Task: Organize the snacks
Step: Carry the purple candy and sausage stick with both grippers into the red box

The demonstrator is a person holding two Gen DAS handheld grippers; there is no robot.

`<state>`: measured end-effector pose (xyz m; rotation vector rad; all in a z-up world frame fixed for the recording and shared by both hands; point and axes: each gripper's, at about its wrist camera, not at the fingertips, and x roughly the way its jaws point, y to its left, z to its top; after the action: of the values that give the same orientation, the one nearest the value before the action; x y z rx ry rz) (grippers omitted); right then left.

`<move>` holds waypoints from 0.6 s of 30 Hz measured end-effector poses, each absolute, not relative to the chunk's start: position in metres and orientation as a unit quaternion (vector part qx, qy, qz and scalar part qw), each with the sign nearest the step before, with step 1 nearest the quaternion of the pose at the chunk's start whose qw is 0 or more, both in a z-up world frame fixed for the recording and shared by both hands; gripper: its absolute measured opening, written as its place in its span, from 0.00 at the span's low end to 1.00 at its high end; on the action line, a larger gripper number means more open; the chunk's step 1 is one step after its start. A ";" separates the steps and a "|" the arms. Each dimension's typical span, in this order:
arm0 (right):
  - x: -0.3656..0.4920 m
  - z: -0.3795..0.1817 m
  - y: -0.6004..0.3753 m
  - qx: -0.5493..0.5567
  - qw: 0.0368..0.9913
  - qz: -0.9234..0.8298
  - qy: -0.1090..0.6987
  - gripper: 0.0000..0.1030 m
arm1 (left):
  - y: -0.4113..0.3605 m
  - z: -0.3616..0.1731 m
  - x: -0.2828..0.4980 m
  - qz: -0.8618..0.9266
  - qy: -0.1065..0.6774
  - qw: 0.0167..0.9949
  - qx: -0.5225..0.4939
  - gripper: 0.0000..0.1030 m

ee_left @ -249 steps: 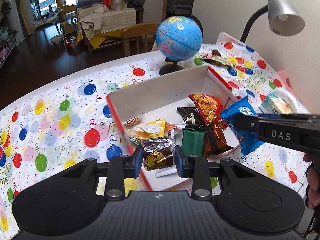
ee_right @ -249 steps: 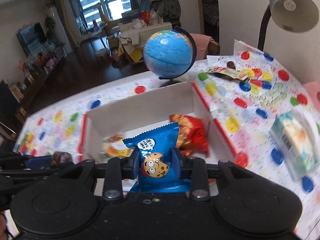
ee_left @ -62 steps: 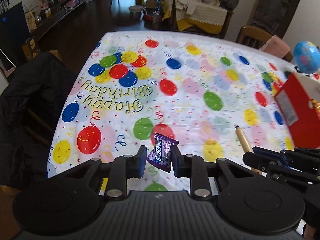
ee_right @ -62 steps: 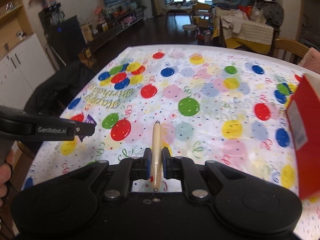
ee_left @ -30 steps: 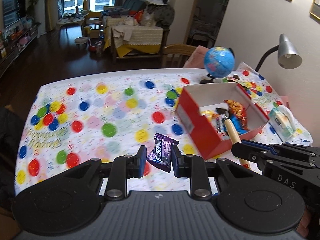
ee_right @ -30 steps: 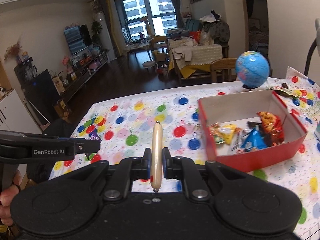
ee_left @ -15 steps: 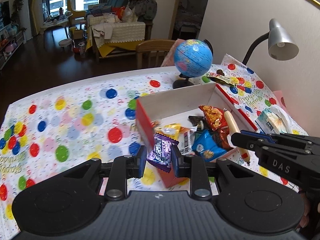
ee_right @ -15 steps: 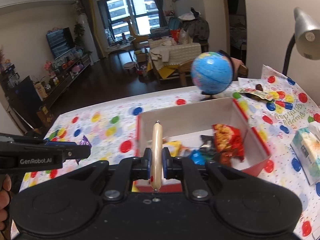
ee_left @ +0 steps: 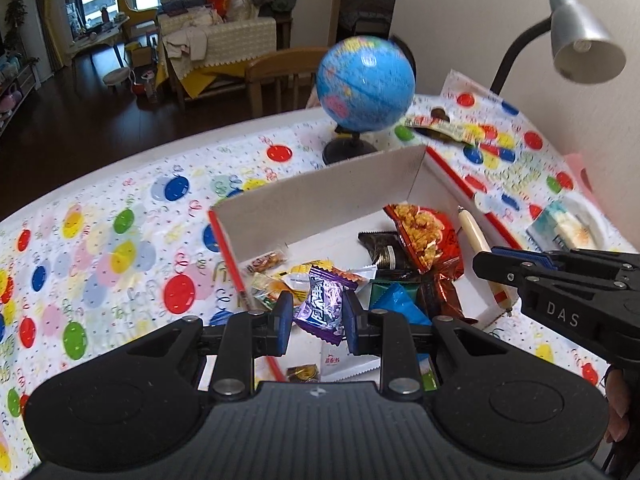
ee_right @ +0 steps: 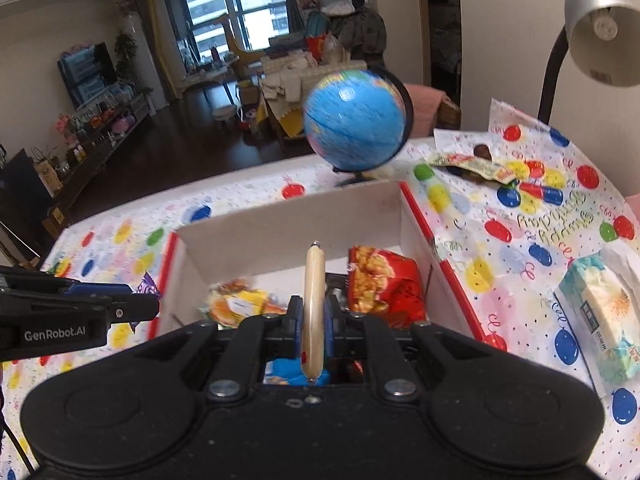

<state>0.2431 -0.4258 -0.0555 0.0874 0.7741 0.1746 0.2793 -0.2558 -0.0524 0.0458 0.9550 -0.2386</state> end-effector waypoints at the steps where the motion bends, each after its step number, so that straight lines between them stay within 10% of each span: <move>1: 0.247 -0.060 -0.428 0.042 0.920 0.083 0.381 0.08 | -0.259 -0.057 0.284 -0.114 0.462 0.879 0.025 0.25; 18: 0.274 -0.113 -0.425 0.026 0.892 0.101 0.440 0.09 | -0.286 -0.127 0.318 -0.112 0.525 0.841 0.065 0.25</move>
<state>0.2741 -0.4255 -0.1133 0.0541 0.9141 0.2094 0.3176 -0.2863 -0.1271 0.1381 1.1085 -0.2363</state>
